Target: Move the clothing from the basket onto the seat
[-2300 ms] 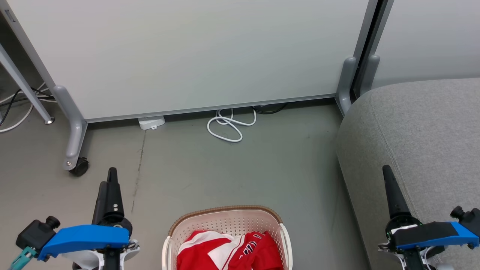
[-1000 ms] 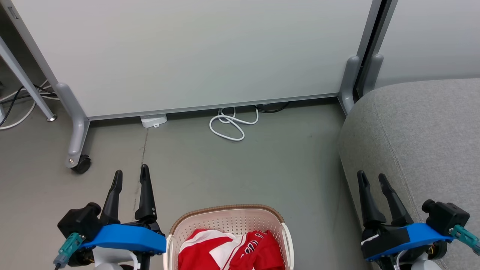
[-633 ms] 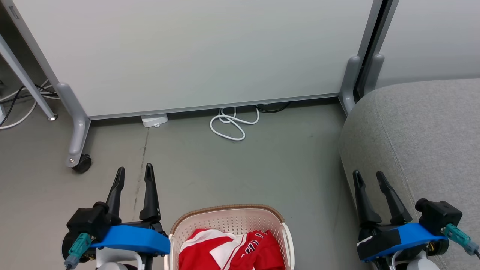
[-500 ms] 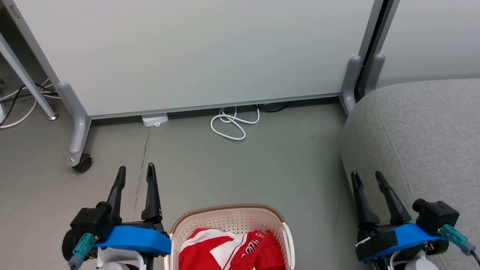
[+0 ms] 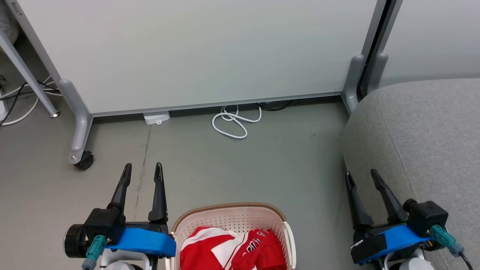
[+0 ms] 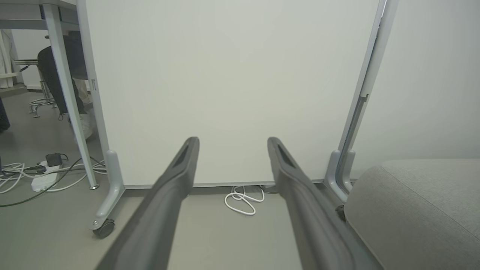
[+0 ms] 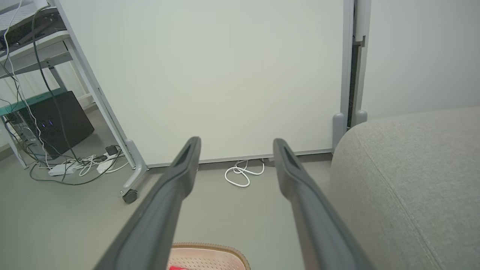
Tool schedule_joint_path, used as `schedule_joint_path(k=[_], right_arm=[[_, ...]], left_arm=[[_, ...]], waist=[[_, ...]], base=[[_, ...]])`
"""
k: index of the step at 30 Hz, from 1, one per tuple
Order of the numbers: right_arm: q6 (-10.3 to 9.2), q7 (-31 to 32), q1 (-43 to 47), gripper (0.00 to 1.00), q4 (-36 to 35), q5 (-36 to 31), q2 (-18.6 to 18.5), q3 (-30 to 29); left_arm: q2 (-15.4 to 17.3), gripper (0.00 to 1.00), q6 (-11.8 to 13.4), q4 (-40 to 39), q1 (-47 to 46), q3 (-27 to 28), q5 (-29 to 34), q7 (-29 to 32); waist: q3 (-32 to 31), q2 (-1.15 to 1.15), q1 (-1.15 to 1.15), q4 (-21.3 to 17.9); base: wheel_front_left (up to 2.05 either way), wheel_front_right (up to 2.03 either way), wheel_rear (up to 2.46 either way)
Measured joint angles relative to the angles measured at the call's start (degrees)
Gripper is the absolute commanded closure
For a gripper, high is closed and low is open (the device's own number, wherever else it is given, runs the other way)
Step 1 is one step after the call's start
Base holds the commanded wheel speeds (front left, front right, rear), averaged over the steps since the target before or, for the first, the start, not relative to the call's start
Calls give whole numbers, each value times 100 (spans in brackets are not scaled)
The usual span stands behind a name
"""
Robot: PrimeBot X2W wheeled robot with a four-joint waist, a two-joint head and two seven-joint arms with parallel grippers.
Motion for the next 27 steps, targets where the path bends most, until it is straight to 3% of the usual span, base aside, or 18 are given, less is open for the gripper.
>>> schedule_joint_path(k=[27], right_arm=[[1,-231,-54,0,149,-873,-10,-13]], left_arm=[[-42,0,-169,185,-85,-88,817,-222]], waist=[[41,0,0,64]], base=[[0,0,0]])
